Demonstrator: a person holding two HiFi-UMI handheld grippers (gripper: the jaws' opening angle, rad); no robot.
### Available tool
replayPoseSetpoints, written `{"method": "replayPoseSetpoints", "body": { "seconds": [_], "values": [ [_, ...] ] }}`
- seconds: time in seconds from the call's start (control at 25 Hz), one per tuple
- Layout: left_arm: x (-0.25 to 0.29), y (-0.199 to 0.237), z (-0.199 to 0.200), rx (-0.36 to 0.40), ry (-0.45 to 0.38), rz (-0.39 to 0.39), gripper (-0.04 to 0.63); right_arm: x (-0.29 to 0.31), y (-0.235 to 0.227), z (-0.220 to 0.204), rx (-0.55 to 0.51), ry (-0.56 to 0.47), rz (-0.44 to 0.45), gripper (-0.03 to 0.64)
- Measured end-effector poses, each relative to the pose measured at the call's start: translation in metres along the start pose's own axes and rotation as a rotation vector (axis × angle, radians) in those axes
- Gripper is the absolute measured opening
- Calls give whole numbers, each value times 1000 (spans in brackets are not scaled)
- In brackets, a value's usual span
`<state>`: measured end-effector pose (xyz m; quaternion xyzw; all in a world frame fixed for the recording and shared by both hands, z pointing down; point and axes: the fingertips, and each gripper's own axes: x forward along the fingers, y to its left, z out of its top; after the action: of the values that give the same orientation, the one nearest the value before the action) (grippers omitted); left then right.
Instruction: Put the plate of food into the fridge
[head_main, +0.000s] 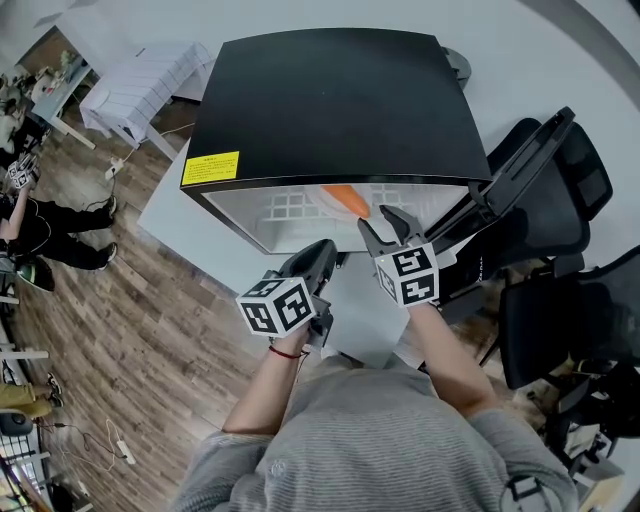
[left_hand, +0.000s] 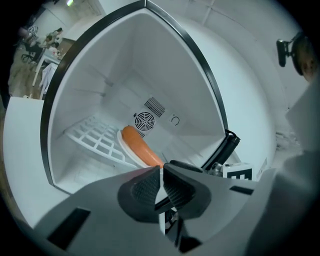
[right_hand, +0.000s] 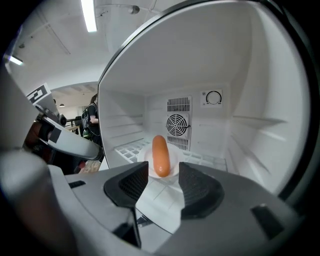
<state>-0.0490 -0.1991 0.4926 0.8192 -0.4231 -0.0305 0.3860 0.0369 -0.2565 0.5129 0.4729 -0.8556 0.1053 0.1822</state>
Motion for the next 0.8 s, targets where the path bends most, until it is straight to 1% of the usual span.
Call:
{"method": "replayPoseSetpoints", "body": {
  "seconds": [0.04,0.2,0.32,0.48,0.6,0.72,0.8],
  "values": [
    [0,0,0,18,0,6,13,-2,0,-1,0,0,-2,186],
    [-1,-6,1,108,-5,19,11,-11,0,-1,3,-9,0,186],
    [-2,-14,3,176,-32,4,11,-18,4,0,9,-25,14,186],
    [-5,-22,1,245,-42,-9,11,-33,12,7,8,-59,35,185],
    [-7,-27,-4,274,-40,-15,11,-46,17,10,-8,-83,49,184],
    [-9,-32,-10,279,-36,-23,11,-59,20,10,-24,-97,56,183],
    [-10,-37,-14,286,-38,-32,11,-66,19,8,-21,-100,58,162]
  ]
}}
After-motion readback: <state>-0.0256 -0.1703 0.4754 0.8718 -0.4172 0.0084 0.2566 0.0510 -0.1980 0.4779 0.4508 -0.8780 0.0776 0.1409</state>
